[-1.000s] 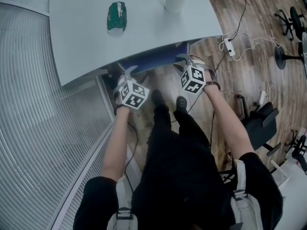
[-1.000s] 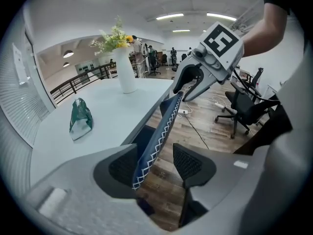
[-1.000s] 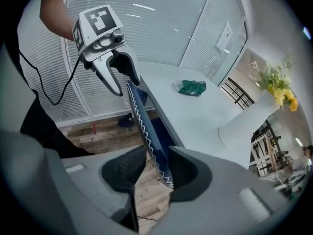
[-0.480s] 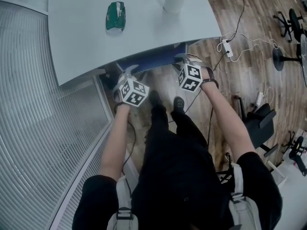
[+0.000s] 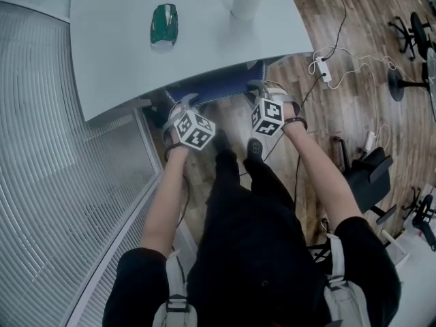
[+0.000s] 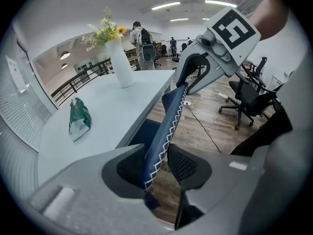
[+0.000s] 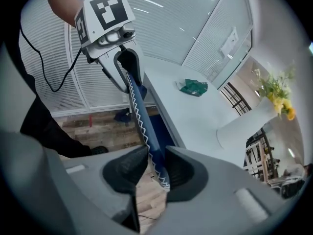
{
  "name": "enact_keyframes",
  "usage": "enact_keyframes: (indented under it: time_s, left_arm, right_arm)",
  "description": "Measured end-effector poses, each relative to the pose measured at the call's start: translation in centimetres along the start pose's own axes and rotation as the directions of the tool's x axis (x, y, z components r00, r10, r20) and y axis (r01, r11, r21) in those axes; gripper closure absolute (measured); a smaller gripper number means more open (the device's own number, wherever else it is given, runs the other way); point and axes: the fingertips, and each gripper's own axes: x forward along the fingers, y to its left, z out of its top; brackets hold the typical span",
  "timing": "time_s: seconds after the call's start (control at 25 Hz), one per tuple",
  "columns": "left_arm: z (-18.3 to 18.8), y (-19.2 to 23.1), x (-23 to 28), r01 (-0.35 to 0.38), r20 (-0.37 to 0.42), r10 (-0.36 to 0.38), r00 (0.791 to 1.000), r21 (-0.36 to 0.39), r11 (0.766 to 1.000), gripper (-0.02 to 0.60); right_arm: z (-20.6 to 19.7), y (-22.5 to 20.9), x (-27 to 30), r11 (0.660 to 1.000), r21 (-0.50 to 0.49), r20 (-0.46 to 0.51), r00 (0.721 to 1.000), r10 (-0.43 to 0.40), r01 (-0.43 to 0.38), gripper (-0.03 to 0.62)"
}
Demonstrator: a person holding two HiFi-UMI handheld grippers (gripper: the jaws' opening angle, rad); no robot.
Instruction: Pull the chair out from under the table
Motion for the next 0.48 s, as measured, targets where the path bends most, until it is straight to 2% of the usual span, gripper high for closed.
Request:
enact_keyframes:
  time_s: [0.24,0.48]
  left_arm:
    - [-1.2,-2.7,-0.3,0.029,-0.039,-0.03,0.999,-0.039,0.999,0.431]
    - [-3.0,-6.0,-1.0,0.089,-0.071,-0.094,0.993,-0.077,0.993,0.433]
  right_arm:
    - [-0.9,2.7,-0.7,0.999,0.009,-0.005,0.999,0.047,-0.047,0.481]
    - [-1.9,6.2,-1.5,0.991,0.048,-0.048,0.991,0.127,-0.125,0.479]
